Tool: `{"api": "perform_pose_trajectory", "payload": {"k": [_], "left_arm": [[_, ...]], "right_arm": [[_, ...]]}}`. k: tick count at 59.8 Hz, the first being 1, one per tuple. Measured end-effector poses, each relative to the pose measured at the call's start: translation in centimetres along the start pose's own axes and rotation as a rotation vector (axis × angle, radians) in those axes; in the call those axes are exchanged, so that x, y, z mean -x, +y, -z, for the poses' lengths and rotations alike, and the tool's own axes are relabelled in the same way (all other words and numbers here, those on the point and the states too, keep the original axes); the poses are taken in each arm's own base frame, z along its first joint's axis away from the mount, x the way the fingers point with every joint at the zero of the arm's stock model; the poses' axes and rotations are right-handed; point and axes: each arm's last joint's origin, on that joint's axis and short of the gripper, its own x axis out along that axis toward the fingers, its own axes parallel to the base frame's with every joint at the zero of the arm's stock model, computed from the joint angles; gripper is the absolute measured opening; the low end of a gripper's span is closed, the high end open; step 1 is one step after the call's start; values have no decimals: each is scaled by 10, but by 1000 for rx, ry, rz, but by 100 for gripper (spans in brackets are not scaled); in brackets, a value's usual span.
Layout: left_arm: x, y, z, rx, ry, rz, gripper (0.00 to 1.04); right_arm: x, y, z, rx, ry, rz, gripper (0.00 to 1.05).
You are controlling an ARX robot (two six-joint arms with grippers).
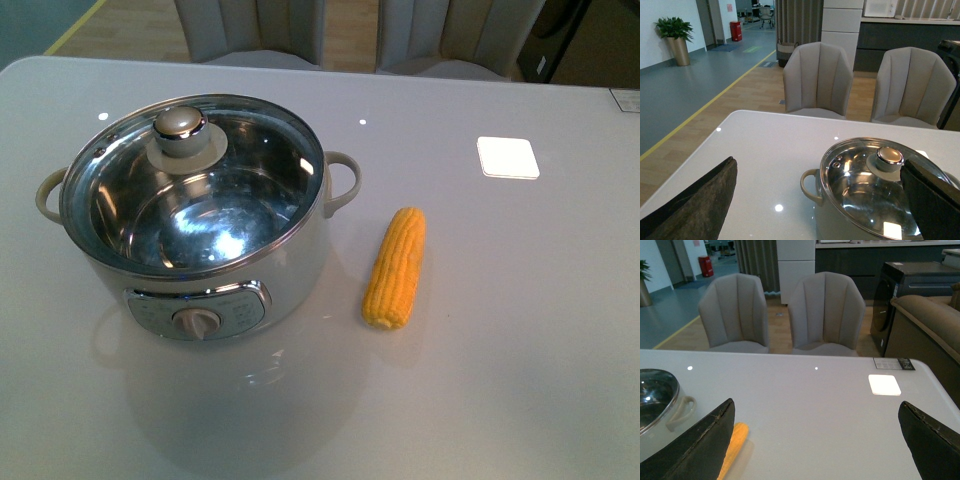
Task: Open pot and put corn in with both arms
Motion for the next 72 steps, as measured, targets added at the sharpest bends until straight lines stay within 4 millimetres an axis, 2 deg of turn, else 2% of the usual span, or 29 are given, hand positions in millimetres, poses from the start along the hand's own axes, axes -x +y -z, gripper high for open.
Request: {"api": "perform_pose_trajectory", "payload": {"k": [45, 51, 58, 65, 72], "left_arm": [[0, 0, 0, 0, 2, -3, 98], [0, 0, 3, 89, 210, -54, 98], [-2, -1, 3, 130, 269, -20, 98], [-11, -2, -8, 136, 229, 23, 98], [-33, -7, -10, 127, 199, 90, 98]], "right_arm": [[0, 0, 0, 0, 0, 0, 96], [0, 0, 0, 0, 0, 0, 96], [0, 0, 0, 0, 0, 0, 96], [0, 0, 0, 0, 0, 0, 96], [0, 0, 0, 0, 0, 0, 96]]}}
